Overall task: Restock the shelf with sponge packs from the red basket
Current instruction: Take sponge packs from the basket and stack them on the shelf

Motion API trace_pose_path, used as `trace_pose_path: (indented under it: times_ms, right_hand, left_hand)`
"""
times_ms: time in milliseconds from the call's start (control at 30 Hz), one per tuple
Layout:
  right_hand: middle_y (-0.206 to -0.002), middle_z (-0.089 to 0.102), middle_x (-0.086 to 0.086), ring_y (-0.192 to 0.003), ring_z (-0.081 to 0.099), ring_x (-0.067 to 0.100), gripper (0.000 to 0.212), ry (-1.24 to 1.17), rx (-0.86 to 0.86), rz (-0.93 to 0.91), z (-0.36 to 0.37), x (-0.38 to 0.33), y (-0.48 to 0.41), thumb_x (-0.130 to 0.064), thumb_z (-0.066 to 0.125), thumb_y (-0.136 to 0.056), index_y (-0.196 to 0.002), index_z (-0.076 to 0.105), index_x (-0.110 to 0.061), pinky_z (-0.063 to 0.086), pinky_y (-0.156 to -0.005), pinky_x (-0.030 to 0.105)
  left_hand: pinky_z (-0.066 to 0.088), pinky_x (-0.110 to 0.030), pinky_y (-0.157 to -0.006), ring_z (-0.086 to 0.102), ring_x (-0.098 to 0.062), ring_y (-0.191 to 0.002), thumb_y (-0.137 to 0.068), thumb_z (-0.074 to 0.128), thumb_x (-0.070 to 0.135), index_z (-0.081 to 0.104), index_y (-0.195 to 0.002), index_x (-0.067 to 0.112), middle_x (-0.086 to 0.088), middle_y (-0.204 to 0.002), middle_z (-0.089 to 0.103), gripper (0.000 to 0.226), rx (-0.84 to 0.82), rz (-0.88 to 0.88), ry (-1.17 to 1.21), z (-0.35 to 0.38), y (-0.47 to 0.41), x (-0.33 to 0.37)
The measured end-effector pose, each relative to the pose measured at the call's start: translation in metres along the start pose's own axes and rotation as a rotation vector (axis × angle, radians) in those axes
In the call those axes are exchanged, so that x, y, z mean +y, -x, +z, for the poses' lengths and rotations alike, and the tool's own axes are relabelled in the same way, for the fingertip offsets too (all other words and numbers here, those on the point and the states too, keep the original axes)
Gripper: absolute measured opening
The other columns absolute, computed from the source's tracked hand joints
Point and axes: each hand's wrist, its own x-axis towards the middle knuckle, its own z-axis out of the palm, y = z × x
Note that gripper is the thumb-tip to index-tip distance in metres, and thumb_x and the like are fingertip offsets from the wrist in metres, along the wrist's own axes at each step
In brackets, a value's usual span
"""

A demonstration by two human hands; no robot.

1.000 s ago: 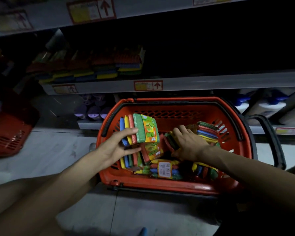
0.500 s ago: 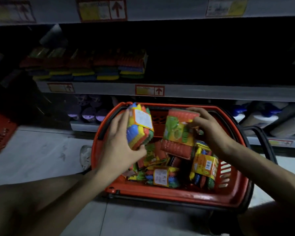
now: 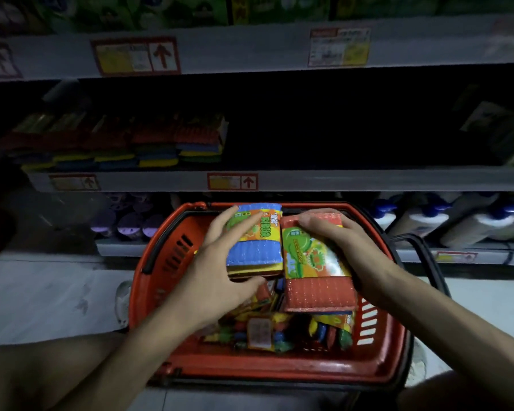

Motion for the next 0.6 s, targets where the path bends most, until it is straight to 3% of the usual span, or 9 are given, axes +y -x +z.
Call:
trace_pose_path:
  times_ms: [100, 167, 267, 333, 500, 600]
  right_hand:
    - [-0.099, 0.077, 0.016, -0.082, 0.076, 0.035, 0.046, -0.043, 0.028, -0.033, -0.006, -0.007, 0.005, -0.035, 0.077, -0.084, -0.119, 0.061, -0.010, 0.060, -0.072, 0.044]
    - [-0.103, 0.076, 0.021, -0.084, 0.074, 0.038, 0.039, -0.097, 0.026, -0.049, -0.010, -0.011, 0.007, -0.034, 0.075, -0.085, -0.114, 0.065, -0.009, 0.060, -0.076, 0.048]
    - [-0.107, 0.073, 0.028, -0.087, 0.072, 0.042, 0.045, -0.127, 0.012, -0.064, -0.017, -0.017, 0.010, -0.037, 0.076, -0.080, -0.111, 0.070, -0.004, 0.058, -0.080, 0.051]
    - [-0.102, 0.074, 0.025, -0.083, 0.073, 0.039, 0.051, -0.126, 0.027, -0.089, -0.019, -0.022, 0.012, -0.038, 0.078, -0.075, -0.113, 0.068, -0.005, 0.060, -0.073, 0.047]
    - [-0.085, 0.074, 0.013, -0.071, 0.074, 0.027, 0.031, -0.107, 0.080, -0.212, -0.018, -0.029, 0.018, -0.029, 0.079, -0.079, -0.102, 0.067, -0.013, 0.057, -0.058, 0.034]
    - [-0.084, 0.074, 0.012, -0.071, 0.074, 0.027, 0.036, -0.070, 0.078, -0.251, -0.015, -0.034, 0.021, -0.036, 0.079, -0.078, -0.102, 0.064, -0.013, 0.058, -0.060, 0.035]
  left_hand:
    - [0.039, -0.007, -0.106, 0.032, 0.015, -0.141, -0.075, 0.091, 0.020, 0.036, -0.155, 0.038, 0.024, -0.162, 0.024, 0.098, -0.018, -0.027, 0.172, -0.005, -0.012, 0.007]
    - [0.043, -0.009, -0.103, 0.036, 0.017, -0.138, -0.069, 0.090, 0.019, 0.029, -0.159, 0.027, 0.022, -0.164, 0.019, 0.109, 0.020, -0.068, 0.349, -0.005, -0.018, 0.014]
    - [0.045, -0.007, -0.097, 0.044, 0.017, -0.133, -0.056, 0.088, 0.012, 0.040, -0.154, 0.017, 0.020, -0.164, 0.023, 0.109, 0.075, -0.088, 0.495, -0.006, -0.028, 0.024]
    - [0.047, -0.015, -0.104, 0.044, 0.012, -0.136, -0.056, 0.089, 0.017, 0.053, -0.145, 0.021, 0.020, -0.161, 0.030, 0.096, 0.069, -0.051, 0.465, -0.007, -0.033, 0.025]
    - [0.035, -0.039, -0.121, 0.035, 0.011, -0.142, -0.064, 0.094, 0.031, 0.071, -0.124, 0.044, 0.025, -0.158, 0.037, 0.066, 0.102, -0.048, 0.407, 0.008, -0.035, 0.027]
    - [0.032, -0.036, -0.121, 0.032, 0.011, -0.144, -0.067, 0.088, 0.040, 0.071, -0.127, 0.039, 0.024, -0.159, 0.035, 0.062, 0.104, -0.033, 0.408, 0.005, -0.035, 0.030]
